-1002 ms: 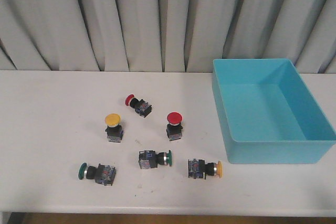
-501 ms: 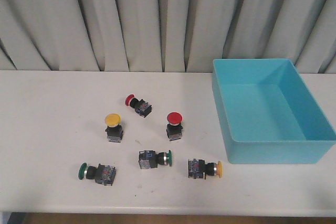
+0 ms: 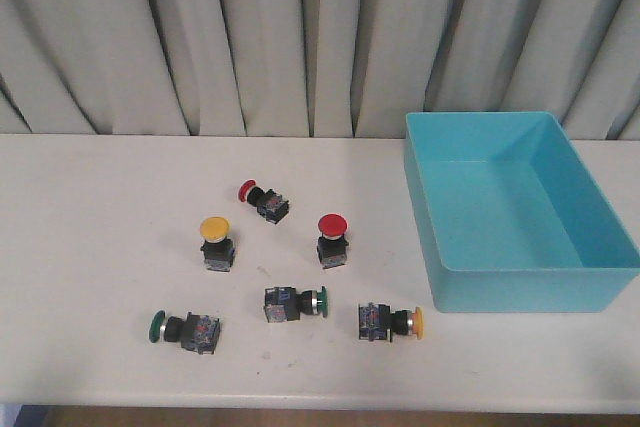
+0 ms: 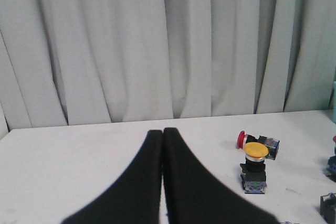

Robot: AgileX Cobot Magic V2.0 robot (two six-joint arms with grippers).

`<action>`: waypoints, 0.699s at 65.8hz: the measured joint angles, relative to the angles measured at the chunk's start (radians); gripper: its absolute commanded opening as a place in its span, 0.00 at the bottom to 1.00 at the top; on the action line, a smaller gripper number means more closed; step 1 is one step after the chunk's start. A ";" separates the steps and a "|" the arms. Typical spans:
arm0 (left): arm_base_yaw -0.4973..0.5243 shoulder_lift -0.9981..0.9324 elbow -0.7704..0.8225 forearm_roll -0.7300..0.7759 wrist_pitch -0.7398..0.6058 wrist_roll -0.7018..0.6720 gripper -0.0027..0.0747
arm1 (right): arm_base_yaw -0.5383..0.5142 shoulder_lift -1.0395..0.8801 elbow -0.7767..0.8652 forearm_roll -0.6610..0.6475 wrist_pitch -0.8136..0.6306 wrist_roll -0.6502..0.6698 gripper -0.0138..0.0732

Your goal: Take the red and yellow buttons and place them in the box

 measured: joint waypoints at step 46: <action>0.000 0.458 -0.599 -0.011 0.551 -0.022 0.03 | 0.000 0.458 -0.585 -0.021 0.531 0.000 0.15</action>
